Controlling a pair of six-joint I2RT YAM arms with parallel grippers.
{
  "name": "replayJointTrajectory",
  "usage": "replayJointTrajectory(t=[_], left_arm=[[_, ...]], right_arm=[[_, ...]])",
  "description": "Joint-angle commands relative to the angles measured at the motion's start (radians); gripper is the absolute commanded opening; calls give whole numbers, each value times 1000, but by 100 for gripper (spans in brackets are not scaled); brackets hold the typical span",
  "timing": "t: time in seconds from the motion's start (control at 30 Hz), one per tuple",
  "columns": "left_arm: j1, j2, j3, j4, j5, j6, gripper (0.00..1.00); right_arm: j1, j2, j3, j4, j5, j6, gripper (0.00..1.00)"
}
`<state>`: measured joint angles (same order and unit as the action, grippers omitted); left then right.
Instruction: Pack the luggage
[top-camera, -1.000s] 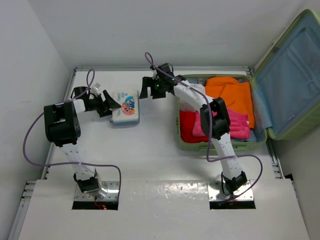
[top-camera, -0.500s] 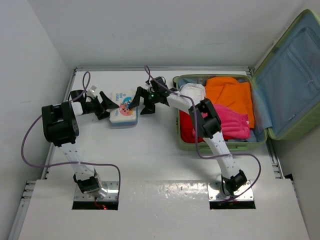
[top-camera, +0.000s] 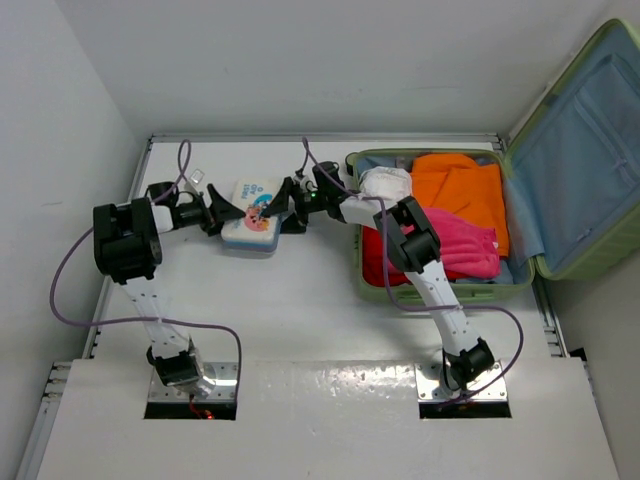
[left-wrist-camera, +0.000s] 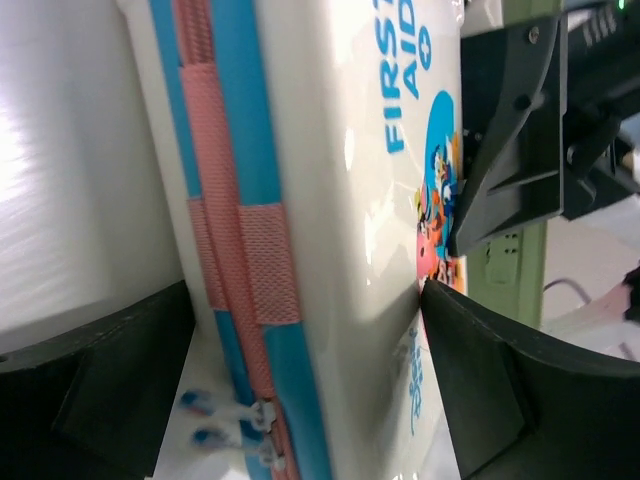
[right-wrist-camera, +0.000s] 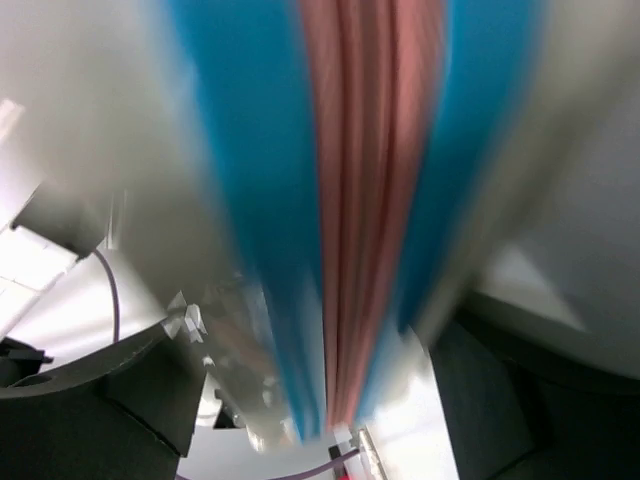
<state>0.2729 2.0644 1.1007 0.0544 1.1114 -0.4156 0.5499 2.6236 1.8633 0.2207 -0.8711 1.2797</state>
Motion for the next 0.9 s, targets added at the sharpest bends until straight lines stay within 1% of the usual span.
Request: replayJointTrajectory(t=[0.0,0.07,0.1,0.13,0.17,0.2,0.27,0.3,0.33,0.4,0.43,0.47,0.5,0.6,0.63,0.67,0.7,0.73,0.77,0.8,0.83,0.87], left_arm=[[-219,68,-107,-91,100,38,99],[-233,46,-127,-26,117,-6,99],[-233,46,-127,-25,117,-6,99],[-233,46,-127,-25,136,-15,99],[-233,46,-127,-25,151,-15,97],[-233,36,-127,-25,151,-15,97],[-242,5,-136,-25,151,-15,94],[-242,5,-136,-25,180,-15,93],[-242,-7,-136,-25,180,-15,91],[-232,-55,-157,-25,180,-15,91],[-221,-73,-157,-25,162,-15,95],[-207,-95,-166,-25,150,-15,97],[-172,-139,-167,-25,134,-15,98],[-95,-214,-167,-25,50,-28,99],[-39,-264,-157,-25,7,-40,99],[-12,-288,-139,-25,-14,-40,99],[32,-308,-118,-25,-36,-29,99],[49,-325,-108,-25,-68,-29,99],[63,-348,-99,-25,-82,-16,99],[72,-348,-99,-36,-96,-6,99],[86,-357,-85,-47,-110,6,99],[86,-357,-85,-47,-126,6,99]], right_arm=[[59,84,-59,150,-37,134,83],[68,82,-72,206,-49,148,84],[70,84,-75,230,-54,165,84],[67,82,-78,235,-54,167,81],[68,82,-79,236,-49,170,73],[68,81,-73,244,-49,171,70],[70,79,-66,255,-49,165,65],[68,76,-52,265,-49,164,61],[64,72,-52,287,-64,161,56],[65,58,-53,325,-75,159,25],[65,41,-64,368,-81,167,11],[61,33,-78,382,-86,171,2],[58,9,-84,397,-89,181,0],[42,-71,-115,448,-115,181,0],[33,-147,-133,438,-120,169,0],[25,-178,-138,392,-121,124,0],[15,-210,-141,306,-120,39,0],[12,-306,-138,255,-103,-17,0],[12,-338,-133,162,-97,-164,0],[-1,-367,-131,82,-91,-201,0],[-4,-429,-104,6,-80,-294,0],[-8,-447,-92,-65,-74,-315,0]])
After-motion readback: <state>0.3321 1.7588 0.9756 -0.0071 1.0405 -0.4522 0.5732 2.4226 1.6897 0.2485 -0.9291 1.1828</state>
